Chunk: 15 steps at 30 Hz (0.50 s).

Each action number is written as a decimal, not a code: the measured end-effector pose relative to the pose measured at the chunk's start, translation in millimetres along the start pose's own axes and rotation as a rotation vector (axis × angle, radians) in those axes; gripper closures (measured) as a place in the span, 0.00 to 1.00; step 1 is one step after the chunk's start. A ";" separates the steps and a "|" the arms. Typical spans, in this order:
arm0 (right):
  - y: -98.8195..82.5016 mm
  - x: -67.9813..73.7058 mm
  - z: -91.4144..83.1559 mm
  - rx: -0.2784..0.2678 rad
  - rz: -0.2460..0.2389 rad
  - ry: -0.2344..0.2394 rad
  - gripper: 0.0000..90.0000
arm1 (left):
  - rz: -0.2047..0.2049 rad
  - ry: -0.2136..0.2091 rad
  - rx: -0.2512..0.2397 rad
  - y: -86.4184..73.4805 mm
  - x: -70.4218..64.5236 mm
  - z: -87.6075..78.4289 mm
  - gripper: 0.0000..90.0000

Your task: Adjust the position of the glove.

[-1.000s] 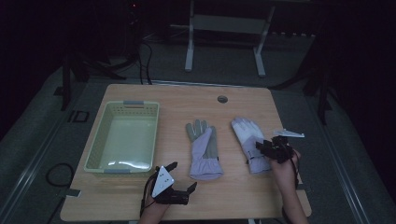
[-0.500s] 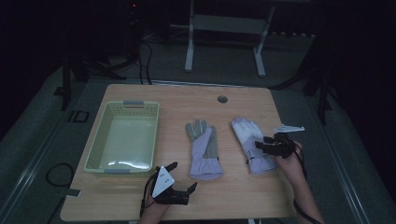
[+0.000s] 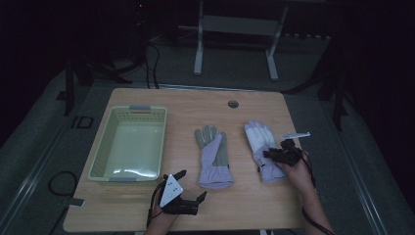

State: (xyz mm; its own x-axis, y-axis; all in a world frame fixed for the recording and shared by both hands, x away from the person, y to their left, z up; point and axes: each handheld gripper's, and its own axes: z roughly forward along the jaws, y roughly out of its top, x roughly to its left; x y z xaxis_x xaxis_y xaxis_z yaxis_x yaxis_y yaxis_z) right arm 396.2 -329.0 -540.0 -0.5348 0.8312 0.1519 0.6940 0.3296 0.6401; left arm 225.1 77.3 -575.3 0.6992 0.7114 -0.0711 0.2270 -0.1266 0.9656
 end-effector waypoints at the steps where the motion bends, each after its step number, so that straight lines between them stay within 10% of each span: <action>1: -0.3 2.2 0.0 -0.005 0.007 -0.004 0.79 | -0.002 -0.001 0.001 0.0 0.2 -0.1 0.02; 15: -5.7 22.6 -13.4 -0.090 0.122 -0.116 0.88 | -0.004 0.000 0.002 0.1 0.4 -0.1 0.02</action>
State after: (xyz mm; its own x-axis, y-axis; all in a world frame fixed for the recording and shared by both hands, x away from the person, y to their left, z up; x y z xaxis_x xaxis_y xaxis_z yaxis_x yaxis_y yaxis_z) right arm 373.7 -318.1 -530.1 -0.3862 0.9105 0.1480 0.7014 0.1856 0.6882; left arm 225.3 77.6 -575.2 0.6980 0.7122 -0.0745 0.2311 -0.1255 0.9648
